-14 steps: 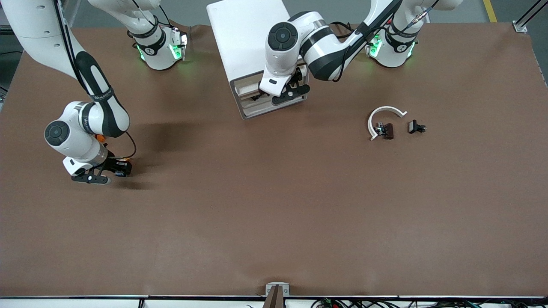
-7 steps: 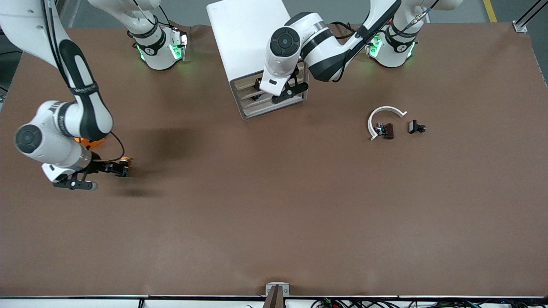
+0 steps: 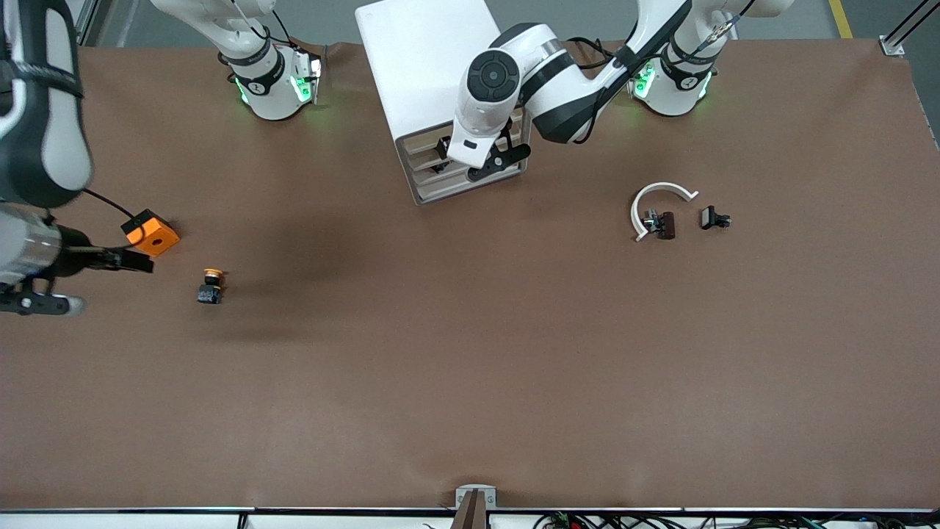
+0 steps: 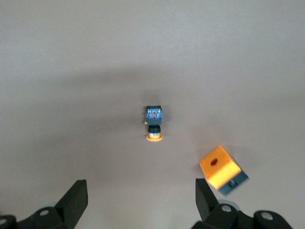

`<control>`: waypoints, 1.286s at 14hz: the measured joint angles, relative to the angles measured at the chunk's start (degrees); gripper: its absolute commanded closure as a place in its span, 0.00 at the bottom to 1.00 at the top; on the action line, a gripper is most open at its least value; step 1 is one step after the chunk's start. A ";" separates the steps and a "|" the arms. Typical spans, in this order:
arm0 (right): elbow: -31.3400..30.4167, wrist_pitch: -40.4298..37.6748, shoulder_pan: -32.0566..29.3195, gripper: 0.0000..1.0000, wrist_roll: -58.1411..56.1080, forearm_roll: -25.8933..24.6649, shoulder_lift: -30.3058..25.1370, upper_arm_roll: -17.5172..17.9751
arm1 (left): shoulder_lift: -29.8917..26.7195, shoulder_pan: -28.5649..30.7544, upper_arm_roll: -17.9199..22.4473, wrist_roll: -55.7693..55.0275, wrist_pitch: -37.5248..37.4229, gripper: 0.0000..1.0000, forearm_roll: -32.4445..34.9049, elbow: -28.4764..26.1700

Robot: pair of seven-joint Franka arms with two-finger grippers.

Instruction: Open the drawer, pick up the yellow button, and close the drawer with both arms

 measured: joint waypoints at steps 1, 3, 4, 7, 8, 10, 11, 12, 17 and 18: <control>2.88 -2.77 0.00 0.00 0.00 0.00 -0.29 0.00 | -0.05 1.26 0.21 0.00 -1.71 0.00 0.54 1.14; 6.68 -6.09 0.10 0.00 0.00 0.77 -0.95 0.14 | -0.34 6.02 0.37 2.41 -6.73 0.00 1.56 3.45; 7.79 -6.80 0.58 0.00 0.00 1.01 -1.33 0.22 | -0.62 8.83 0.45 5.38 -9.62 0.00 1.65 4.75; 10.26 -7.69 3.37 0.00 0.11 0.92 -1.88 0.29 | -3.36 17.84 0.46 16.94 -17.77 0.00 1.79 7.69; 11.35 -8.50 3.81 0.00 0.15 0.84 -1.88 0.28 | -4.95 20.69 0.46 21.51 -19.89 0.00 1.81 7.96; 13.67 -9.75 3.62 0.00 0.16 0.83 -1.90 -0.07 | -8.38 26.26 0.48 30.49 -23.59 0.00 1.83 8.02; 14.43 -10.16 3.23 0.00 0.15 0.83 -1.90 -0.27 | -9.91 28.72 0.52 34.70 -25.09 0.00 1.83 8.02; 14.79 -10.42 2.88 0.00 0.13 0.81 -1.89 -0.46 | -11.36 30.47 1.06 38.95 -26.53 0.00 1.84 8.01; 15.42 -15.92 1.64 0.00 0.13 0.77 -2.11 -0.91 | -18.84 21.68 20.31 55.93 -29.75 0.00 1.84 5.49; 15.68 -16.10 1.24 0.00 0.13 0.76 -2.49 -1.00 | -20.25 19.19 24.34 58.62 -29.77 0.00 1.84 4.41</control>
